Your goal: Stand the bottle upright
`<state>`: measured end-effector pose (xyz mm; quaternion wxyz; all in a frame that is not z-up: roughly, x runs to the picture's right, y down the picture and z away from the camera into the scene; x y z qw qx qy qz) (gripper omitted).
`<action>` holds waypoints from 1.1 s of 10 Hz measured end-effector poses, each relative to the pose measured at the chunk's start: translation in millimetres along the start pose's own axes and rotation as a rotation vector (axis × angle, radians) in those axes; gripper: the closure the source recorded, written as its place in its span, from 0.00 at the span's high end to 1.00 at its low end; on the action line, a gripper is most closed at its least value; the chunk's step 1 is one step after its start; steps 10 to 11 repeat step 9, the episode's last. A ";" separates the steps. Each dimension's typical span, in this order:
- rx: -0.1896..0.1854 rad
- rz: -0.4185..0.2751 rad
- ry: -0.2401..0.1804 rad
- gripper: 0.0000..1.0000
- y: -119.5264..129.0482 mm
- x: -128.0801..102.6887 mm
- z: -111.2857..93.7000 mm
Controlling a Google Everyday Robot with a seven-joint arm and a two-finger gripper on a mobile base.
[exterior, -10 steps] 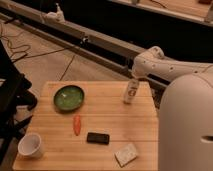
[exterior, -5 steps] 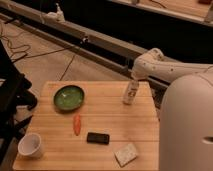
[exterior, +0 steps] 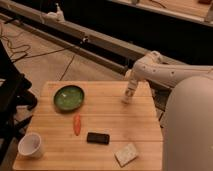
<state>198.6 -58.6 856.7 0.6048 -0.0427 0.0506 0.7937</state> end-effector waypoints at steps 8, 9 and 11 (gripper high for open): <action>-0.099 -0.036 0.048 0.67 27.6 30.7 -14.0; -0.099 -0.035 0.049 0.67 27.1 31.1 -14.0; -0.099 -0.035 0.049 0.67 27.1 31.1 -14.0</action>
